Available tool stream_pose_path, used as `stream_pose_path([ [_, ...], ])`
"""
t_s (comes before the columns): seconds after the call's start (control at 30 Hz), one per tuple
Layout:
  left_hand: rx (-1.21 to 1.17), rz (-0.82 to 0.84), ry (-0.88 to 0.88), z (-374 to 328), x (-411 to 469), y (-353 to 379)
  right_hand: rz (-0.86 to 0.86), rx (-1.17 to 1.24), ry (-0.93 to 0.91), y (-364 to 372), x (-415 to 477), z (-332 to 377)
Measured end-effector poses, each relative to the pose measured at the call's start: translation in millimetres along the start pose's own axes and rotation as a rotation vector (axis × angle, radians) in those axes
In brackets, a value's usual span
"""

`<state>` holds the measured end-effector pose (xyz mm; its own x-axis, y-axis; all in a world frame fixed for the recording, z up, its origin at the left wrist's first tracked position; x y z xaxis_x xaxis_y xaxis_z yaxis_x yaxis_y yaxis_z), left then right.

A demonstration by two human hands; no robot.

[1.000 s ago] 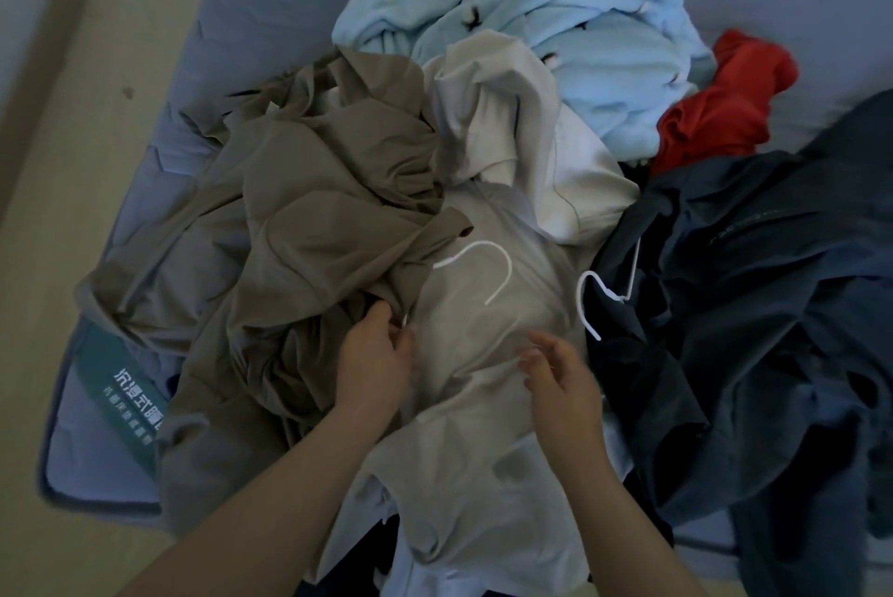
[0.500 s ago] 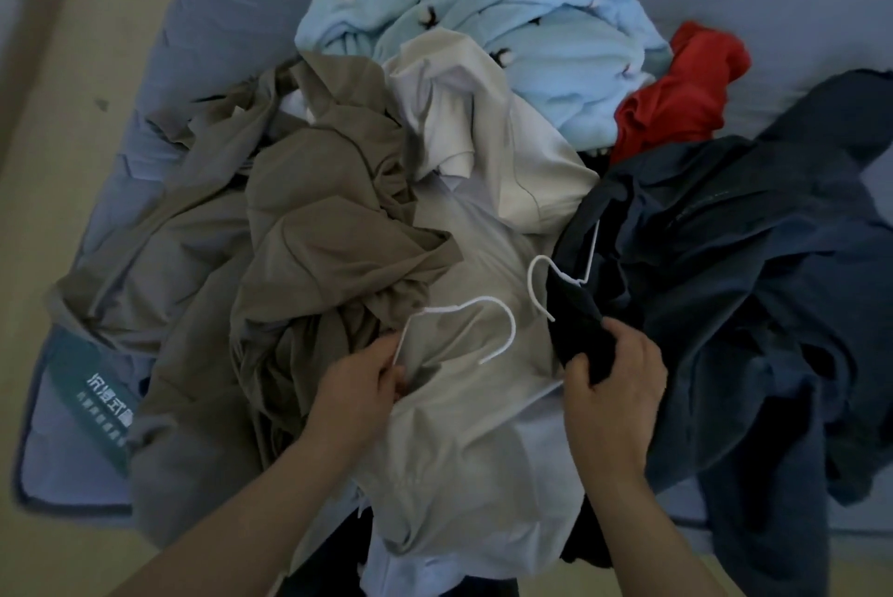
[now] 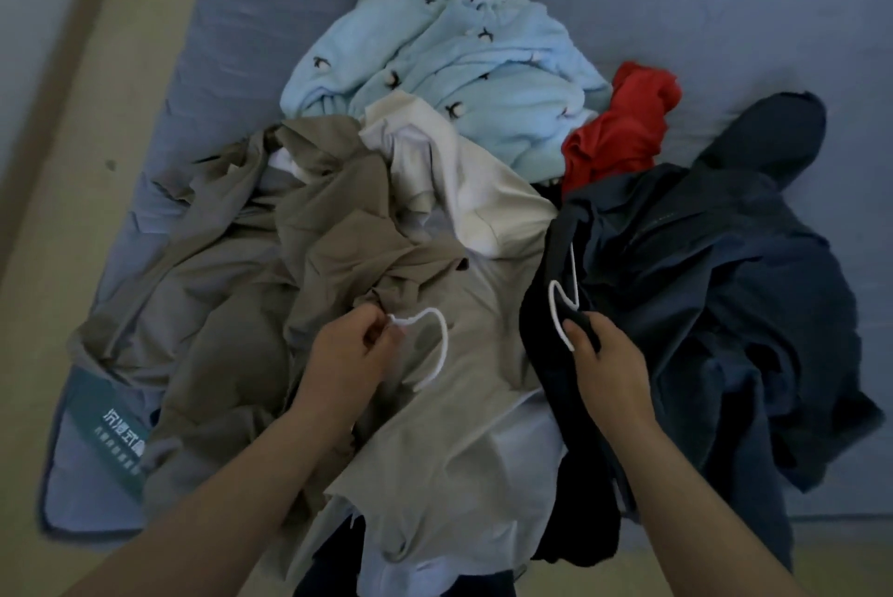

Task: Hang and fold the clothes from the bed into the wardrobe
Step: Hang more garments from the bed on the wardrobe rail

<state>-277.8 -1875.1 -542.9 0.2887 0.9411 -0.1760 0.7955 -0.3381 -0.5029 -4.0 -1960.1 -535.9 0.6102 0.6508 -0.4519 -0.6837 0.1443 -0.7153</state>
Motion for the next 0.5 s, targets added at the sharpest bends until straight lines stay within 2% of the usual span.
stream_pose_path([
  [0.1, 0.059, -0.045, 0.123, -45.0, 8.6, -19.5, -0.061, 0.029, -0.049, -41.7, -10.3, 15.3],
  [0.3, -0.027, -0.128, 0.24, -142.2, 21.3, -70.4, -0.21, 0.144, -0.083, -152.0, -40.1, 80.0],
  [0.5, 0.057, -0.169, 0.386, -249.7, 13.4, -130.0, -0.305, 0.27, -0.129, -264.0, -103.5, 136.0],
])
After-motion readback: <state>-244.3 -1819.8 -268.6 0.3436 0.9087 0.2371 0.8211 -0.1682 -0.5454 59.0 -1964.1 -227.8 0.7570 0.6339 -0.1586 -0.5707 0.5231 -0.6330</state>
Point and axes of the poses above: each hand's wrist, its own x-axis towards the middle knuckle, its own y-axis out of the palm, z = x × y, the point moved 6 cm from there along x, towards the middle knuckle, and after that the axes turned 10 degrees about y, right-handed, at the moved point
